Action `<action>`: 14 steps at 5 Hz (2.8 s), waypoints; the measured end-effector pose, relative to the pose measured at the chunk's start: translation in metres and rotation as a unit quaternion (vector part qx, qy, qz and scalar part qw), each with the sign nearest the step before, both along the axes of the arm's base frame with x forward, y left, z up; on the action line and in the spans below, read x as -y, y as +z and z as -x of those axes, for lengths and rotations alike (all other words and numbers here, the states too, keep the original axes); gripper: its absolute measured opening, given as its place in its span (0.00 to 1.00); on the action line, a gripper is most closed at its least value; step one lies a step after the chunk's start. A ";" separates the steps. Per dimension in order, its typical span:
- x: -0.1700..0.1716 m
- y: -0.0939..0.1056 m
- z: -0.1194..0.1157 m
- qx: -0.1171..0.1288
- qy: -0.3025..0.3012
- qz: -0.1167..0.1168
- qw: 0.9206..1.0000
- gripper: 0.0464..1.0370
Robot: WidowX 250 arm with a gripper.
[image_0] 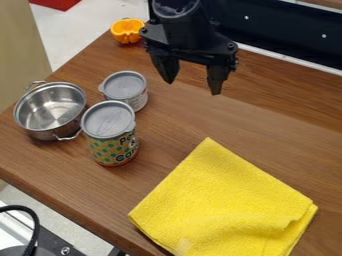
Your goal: Move the yellow cloth to the upper middle of table
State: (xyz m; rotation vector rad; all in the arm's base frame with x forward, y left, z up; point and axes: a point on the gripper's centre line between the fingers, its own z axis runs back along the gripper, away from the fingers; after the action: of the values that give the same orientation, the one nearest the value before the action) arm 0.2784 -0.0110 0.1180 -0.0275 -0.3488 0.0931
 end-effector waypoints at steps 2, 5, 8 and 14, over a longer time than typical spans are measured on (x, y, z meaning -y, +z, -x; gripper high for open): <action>0.012 -0.017 0.025 -0.032 -0.028 -0.003 0.999 0.96; 0.053 -0.042 0.059 -0.126 -0.113 0.027 0.985 0.35; 0.084 -0.082 0.071 -0.136 -0.150 -0.007 0.979 0.01; 0.086 -0.109 0.033 -0.094 -0.098 0.018 0.991 0.01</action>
State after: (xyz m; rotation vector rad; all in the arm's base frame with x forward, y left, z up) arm 0.2450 -0.0974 0.0086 -0.0870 -0.1552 -0.0922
